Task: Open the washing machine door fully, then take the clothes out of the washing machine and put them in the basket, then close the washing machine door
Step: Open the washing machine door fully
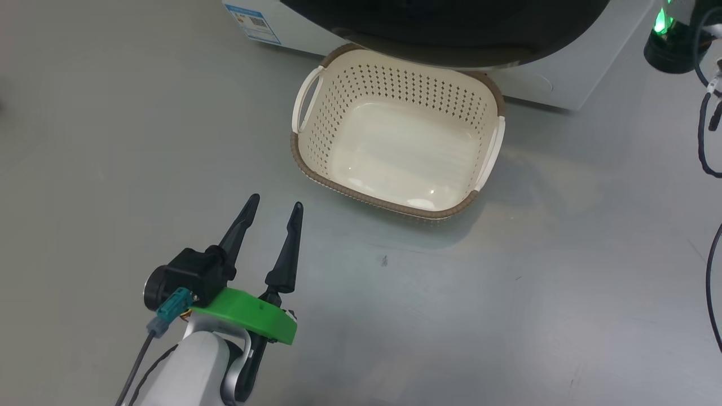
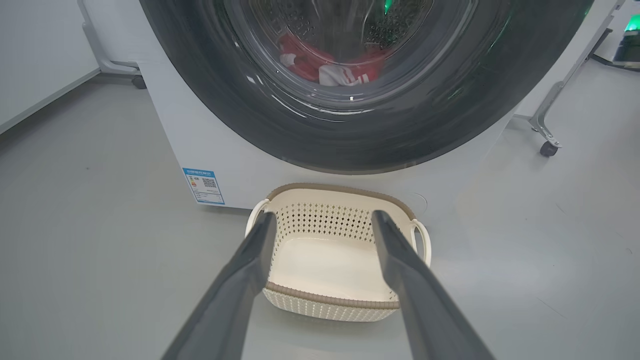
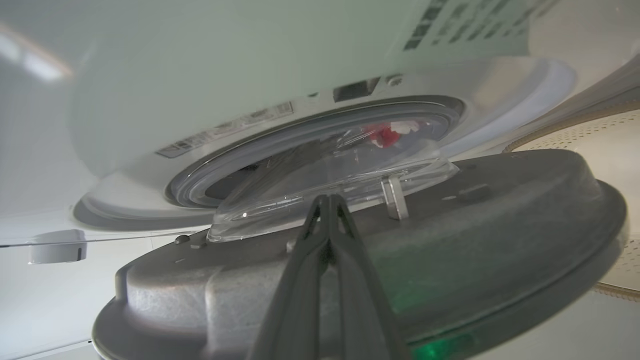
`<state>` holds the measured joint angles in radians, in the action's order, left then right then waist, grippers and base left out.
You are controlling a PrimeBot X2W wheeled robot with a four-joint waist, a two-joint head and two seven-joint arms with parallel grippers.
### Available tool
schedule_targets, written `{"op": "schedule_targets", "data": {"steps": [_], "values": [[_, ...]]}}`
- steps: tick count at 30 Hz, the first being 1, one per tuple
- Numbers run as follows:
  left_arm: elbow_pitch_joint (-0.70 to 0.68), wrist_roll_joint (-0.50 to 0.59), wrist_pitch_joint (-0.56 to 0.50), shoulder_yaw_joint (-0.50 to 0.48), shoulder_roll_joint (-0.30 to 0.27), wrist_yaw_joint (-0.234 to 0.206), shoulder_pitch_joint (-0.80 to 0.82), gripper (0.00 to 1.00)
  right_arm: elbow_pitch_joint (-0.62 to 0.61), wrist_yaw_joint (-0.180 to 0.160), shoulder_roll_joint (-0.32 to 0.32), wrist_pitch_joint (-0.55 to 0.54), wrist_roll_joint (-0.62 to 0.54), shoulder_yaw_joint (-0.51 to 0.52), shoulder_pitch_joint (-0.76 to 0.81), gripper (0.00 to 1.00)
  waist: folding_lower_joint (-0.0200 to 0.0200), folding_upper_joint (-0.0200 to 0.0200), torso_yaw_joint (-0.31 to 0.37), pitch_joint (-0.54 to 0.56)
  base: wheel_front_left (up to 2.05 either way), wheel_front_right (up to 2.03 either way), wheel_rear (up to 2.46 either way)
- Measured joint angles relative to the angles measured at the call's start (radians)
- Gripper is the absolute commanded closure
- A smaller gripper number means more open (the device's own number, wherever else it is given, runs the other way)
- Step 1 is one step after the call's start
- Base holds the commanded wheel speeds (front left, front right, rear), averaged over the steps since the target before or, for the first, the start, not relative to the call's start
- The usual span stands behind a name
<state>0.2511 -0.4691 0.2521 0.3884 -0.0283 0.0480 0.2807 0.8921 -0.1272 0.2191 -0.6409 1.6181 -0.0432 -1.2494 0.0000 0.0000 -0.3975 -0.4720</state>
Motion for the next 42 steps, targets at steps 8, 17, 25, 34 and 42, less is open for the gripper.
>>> {"op": "schedule_targets", "data": {"steps": [8,17,25,34,42], "values": [[0.007,0.020,0.000,-0.005,0.000,0.000,-0.003,0.00,0.015,0.000,-0.020,-0.025,0.005,-0.002,0.045,1.00,0.0000,0.0000,0.013,0.038,0.00,0.00,0.00],[0.017,0.031,0.000,-0.004,0.000,0.000,-0.014,0.00,0.032,0.001,-0.039,-0.050,0.021,-0.003,0.112,1.00,0.0000,0.0001,0.029,0.089,0.00,0.00,0.00],[0.020,0.039,0.000,-0.004,-0.001,0.000,-0.026,0.00,0.033,0.001,-0.040,-0.063,0.021,-0.010,0.132,1.00,0.0000,0.0000,0.031,0.113,0.00,0.00,0.00],[0.020,0.042,0.000,-0.006,-0.001,0.000,-0.036,0.00,0.032,0.001,-0.042,-0.081,0.027,-0.011,0.149,1.00,0.0000,0.0000,0.032,0.126,0.00,0.00,0.00],[0.019,0.055,0.000,-0.014,-0.001,0.000,-0.038,0.00,0.029,0.001,-0.050,-0.097,0.027,-0.019,0.172,1.00,0.0000,0.0000,0.034,0.140,0.00,0.00,0.00]]}}
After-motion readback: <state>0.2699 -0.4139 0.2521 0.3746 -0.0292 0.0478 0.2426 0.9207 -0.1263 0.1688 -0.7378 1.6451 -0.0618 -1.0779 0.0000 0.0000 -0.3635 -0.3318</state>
